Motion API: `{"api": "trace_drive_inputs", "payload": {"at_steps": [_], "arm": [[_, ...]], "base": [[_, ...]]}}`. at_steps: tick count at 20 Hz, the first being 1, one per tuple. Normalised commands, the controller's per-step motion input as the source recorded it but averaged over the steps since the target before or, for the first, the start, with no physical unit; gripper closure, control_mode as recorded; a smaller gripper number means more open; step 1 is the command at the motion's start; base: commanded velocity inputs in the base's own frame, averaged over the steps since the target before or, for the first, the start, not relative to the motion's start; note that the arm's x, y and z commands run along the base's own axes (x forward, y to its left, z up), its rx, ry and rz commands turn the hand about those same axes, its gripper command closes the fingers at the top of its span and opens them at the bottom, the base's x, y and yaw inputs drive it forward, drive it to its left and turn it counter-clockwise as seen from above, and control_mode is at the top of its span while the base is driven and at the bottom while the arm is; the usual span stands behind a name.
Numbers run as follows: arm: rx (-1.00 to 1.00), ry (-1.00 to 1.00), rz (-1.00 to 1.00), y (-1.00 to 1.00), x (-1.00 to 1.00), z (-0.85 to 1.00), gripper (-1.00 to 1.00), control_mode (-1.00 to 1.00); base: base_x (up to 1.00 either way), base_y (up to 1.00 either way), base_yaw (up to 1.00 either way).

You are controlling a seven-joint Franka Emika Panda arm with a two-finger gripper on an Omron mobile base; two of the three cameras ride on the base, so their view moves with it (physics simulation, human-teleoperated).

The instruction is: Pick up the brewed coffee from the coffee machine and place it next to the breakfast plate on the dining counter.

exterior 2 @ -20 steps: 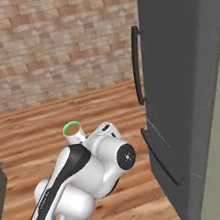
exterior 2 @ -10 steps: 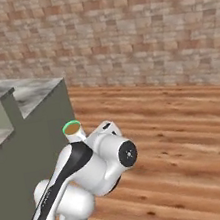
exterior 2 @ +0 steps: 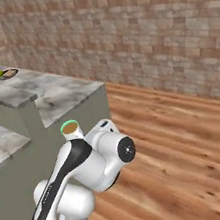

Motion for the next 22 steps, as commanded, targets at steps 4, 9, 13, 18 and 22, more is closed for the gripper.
{"api": "trace_drive_inputs", "payload": {"at_steps": [4,9,13,18,22], "arm": [[0.0,0.0,0.0,0.0,0.0,0.0,1.0,1.0],[0.0,0.0,0.0,0.0,0.0,0.0,1.0,1.0],[0.0,0.0,0.0,0.0,0.0,0.0,1.0,1.0],[0.0,0.0,0.0,0.0,0.0,0.0,1.0,1.0],[0.0,0.0,0.0,0.0,0.0,0.0,1.0,1.0]], "base": [[1.0,-0.33,0.28],[1.0,-0.64,0.2],[1.0,-0.91,0.2],[1.0,-0.97,0.21],[1.0,-0.83,0.25]]}}
